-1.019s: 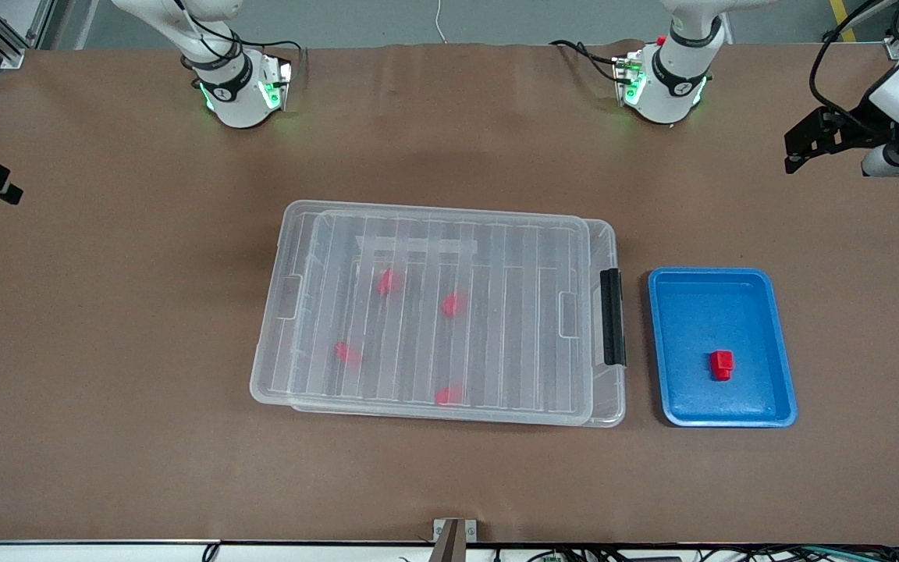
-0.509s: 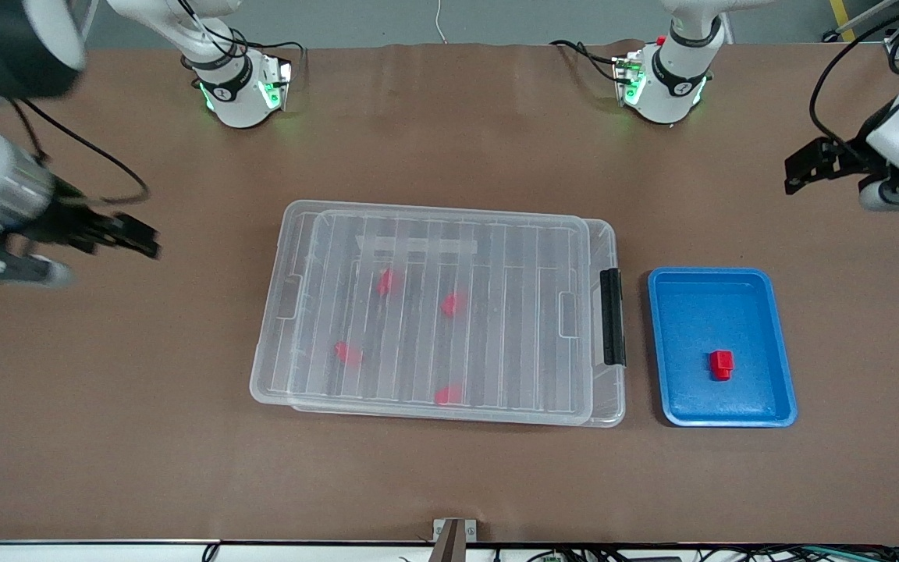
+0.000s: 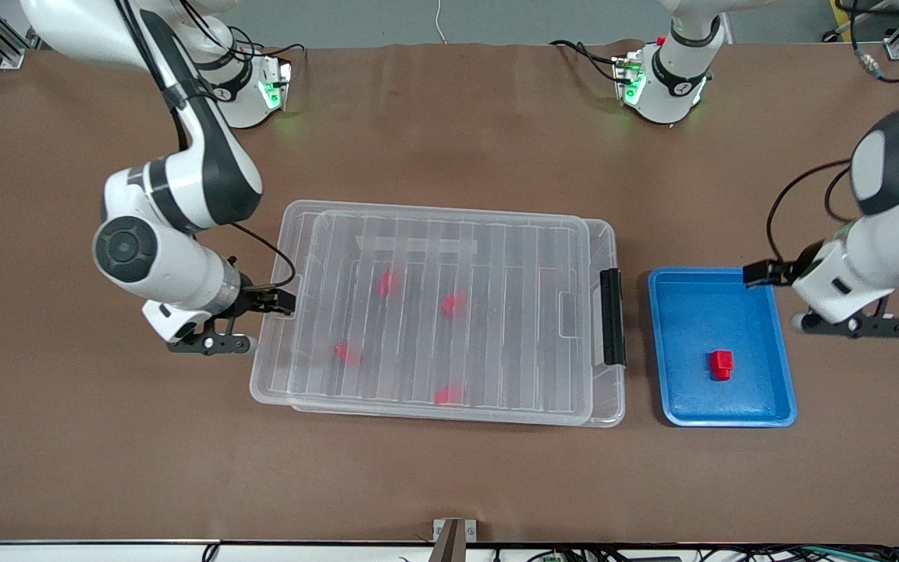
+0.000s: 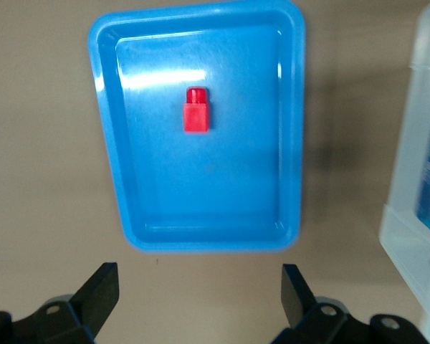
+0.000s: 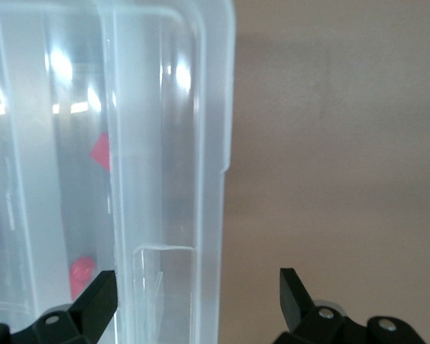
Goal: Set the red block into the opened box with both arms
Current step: 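Grip the lid edge with the right gripper while the left gripper grasps the block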
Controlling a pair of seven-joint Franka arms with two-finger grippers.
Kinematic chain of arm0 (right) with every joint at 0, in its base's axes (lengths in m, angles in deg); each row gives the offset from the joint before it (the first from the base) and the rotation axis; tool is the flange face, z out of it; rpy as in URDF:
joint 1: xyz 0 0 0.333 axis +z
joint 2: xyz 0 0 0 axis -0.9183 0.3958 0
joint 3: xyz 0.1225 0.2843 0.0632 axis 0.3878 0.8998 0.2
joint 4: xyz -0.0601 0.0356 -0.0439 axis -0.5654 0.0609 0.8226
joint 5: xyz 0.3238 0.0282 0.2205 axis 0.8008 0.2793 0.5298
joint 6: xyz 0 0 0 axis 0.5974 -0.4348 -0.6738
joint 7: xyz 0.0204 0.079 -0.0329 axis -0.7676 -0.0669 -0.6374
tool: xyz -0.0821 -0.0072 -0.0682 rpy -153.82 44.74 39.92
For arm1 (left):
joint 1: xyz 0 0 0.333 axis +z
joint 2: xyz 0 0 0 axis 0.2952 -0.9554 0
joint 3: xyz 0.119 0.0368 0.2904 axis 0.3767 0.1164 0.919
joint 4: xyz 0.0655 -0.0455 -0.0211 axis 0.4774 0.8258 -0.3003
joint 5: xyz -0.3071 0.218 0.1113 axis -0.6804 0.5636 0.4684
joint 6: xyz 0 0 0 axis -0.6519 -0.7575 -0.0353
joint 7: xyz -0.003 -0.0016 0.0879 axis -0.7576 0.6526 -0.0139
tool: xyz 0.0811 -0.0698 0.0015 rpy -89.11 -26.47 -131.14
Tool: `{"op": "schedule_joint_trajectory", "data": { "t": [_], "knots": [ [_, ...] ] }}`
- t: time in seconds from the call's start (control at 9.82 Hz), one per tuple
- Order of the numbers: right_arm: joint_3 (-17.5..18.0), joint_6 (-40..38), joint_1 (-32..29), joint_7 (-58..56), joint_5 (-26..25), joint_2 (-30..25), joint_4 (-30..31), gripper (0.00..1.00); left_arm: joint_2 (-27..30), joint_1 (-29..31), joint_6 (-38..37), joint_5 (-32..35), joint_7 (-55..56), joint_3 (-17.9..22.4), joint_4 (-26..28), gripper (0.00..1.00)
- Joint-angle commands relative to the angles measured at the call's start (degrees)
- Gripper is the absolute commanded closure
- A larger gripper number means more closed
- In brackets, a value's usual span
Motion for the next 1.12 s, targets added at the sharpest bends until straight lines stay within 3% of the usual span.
{"op": "schedule_joint_trajectory", "data": {
  "t": [0.0,0.31,0.61,0.92,1.02],
  "knots": [
    [-0.26,2.63,0.31,0.66,0.32,-2.82,4.18,0.0,-9.12,2.01,9.34,1.23,0.27,-0.31,0.44,0.0],
    [-0.26,5.63,-0.03,0.31,-0.04,-2.9,7.18,0.0,-18.63,3.25,19.73,1.49,0.18,-0.22,-0.26,0.08],
    [-0.26,5.02,-1.26,-0.04,-2.58,-3.08,7.18,0.0,-22.77,4.47,25.02,4.83,0.27,-0.14,-0.26,0.18],
    [0.26,4.49,-0.39,1.19,-2.24,-2.99,6.83,0.0,-24.62,4.48,26.26,4.74,0.27,-0.14,-0.35,0.51],
    [1.66,4.58,-0.56,3.02,-1.89,-2.99,6.48,0.0,-24.98,4.48,26.26,4.57,0.36,-0.14,-0.35,0.56]
  ]
}}
